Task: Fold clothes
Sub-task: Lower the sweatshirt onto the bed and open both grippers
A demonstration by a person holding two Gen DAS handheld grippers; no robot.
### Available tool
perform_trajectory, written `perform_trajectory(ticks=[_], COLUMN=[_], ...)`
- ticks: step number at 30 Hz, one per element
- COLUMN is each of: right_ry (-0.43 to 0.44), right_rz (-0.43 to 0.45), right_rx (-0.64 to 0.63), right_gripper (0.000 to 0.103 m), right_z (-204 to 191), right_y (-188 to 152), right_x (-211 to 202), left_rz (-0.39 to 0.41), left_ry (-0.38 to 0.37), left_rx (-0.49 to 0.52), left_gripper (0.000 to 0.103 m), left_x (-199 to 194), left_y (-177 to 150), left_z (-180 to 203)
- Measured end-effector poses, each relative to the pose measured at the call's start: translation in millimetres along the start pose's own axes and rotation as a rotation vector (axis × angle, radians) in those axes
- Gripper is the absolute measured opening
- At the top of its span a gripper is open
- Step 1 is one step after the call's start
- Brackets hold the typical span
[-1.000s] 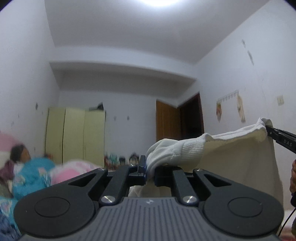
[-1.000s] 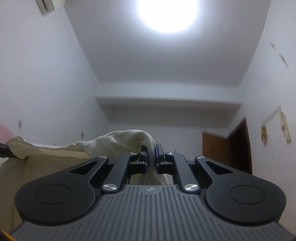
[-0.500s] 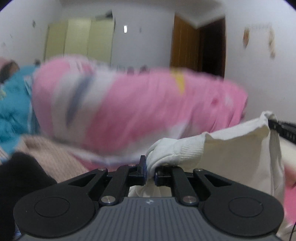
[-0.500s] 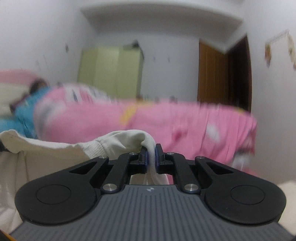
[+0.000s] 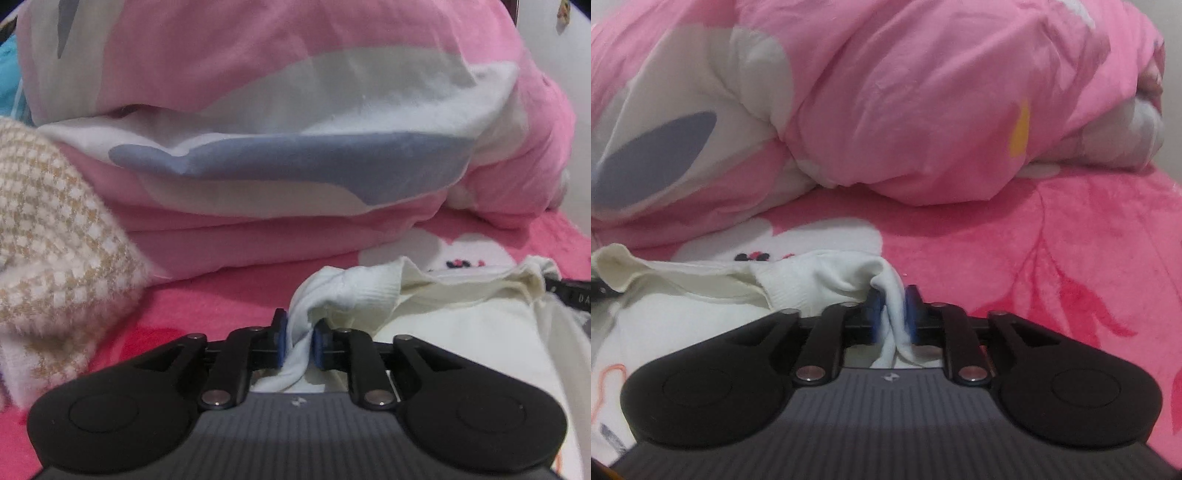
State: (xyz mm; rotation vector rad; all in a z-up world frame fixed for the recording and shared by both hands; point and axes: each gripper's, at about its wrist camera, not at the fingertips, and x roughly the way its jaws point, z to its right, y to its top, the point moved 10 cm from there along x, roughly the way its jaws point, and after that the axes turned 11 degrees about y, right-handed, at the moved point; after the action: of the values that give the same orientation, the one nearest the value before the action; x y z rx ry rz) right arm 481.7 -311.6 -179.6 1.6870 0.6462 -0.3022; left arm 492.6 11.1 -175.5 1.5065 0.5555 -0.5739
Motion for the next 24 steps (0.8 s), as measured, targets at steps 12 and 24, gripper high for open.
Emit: perform_trajectory(ticks=[12,24], right_ry=[0.263,0.322], right_rz=[-0.063,-0.054], right_rx=[-0.022,0.262], right_gripper=[0.033,0.018], right_z=[-70,-60], right_y=[15,27], right_x=[-34,35], left_rz=[0.103,-0.033], left_ry=[-0.078,-0.188], left_rx=[0.086,-0.230], left_gripper=[0.044,0.052], left_x=[-62,-26], left_y=[1,14], left_z=[5,-10])
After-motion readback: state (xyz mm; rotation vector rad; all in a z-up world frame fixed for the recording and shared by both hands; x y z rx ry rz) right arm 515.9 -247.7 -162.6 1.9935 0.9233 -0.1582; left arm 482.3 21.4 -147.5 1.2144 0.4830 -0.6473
